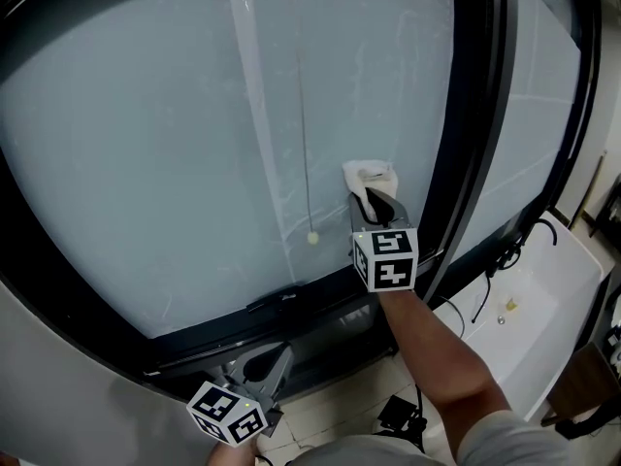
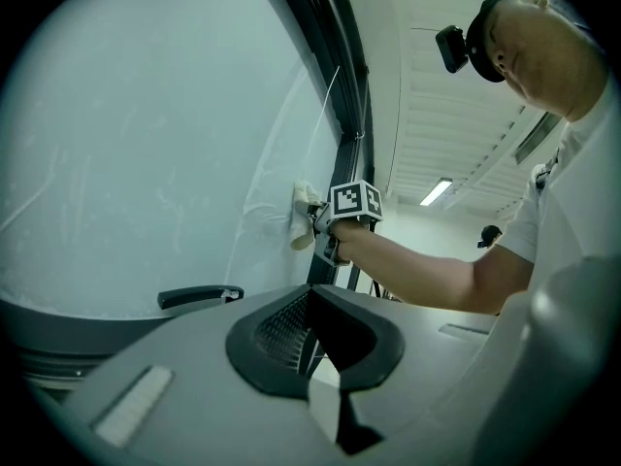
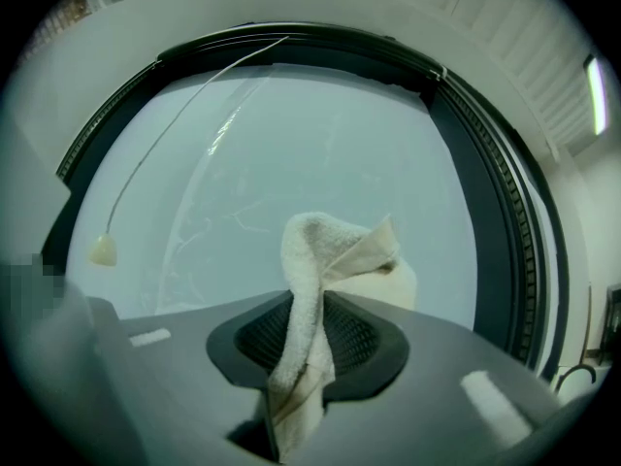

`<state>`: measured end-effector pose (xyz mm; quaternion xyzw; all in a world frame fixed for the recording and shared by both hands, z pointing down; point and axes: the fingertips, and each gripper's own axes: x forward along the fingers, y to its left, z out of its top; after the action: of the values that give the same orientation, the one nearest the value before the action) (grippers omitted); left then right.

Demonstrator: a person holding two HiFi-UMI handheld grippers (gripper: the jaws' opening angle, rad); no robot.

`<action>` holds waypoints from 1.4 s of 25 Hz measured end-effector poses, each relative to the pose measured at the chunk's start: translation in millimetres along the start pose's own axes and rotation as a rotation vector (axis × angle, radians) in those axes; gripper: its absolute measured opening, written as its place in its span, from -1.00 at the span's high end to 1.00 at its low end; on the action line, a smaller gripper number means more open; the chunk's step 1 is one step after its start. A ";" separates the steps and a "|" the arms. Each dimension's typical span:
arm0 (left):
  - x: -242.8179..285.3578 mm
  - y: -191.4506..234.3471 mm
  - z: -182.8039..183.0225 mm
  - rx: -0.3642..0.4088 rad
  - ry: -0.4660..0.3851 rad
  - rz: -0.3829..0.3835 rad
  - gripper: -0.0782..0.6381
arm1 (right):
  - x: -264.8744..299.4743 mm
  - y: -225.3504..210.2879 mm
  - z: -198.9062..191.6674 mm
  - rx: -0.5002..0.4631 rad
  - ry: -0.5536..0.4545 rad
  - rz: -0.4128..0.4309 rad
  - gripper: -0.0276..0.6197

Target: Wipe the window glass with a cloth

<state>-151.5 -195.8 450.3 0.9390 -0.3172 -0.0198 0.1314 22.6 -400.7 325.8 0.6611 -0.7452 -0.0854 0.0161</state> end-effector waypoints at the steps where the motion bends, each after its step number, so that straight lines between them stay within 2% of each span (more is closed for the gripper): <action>1: -3.4 2.0 0.2 -0.002 -0.003 0.004 0.73 | -0.2 4.9 1.1 -0.006 -0.001 0.004 0.64; 7: -22.3 11.5 -2.0 -0.005 -0.013 0.015 0.73 | -3.8 29.0 5.1 -0.014 -0.014 0.014 0.64; 21: -54.5 19.4 -3.3 -0.015 -0.021 0.042 0.73 | -11.6 96.1 18.0 -0.010 -0.040 0.102 0.64; 29: -56.2 18.0 -3.7 -0.017 -0.025 0.042 0.73 | -13.9 124.7 21.6 -0.010 -0.042 0.165 0.64; 35: -50.0 12.6 -6.3 -0.016 -0.025 0.027 0.73 | -14.7 134.9 23.3 0.039 -0.038 0.198 0.64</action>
<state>-198.1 -173.9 457.3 0.9332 -0.3312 -0.0322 0.1354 -111.3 -368.8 324.2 0.5827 -0.8086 -0.0812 -0.0025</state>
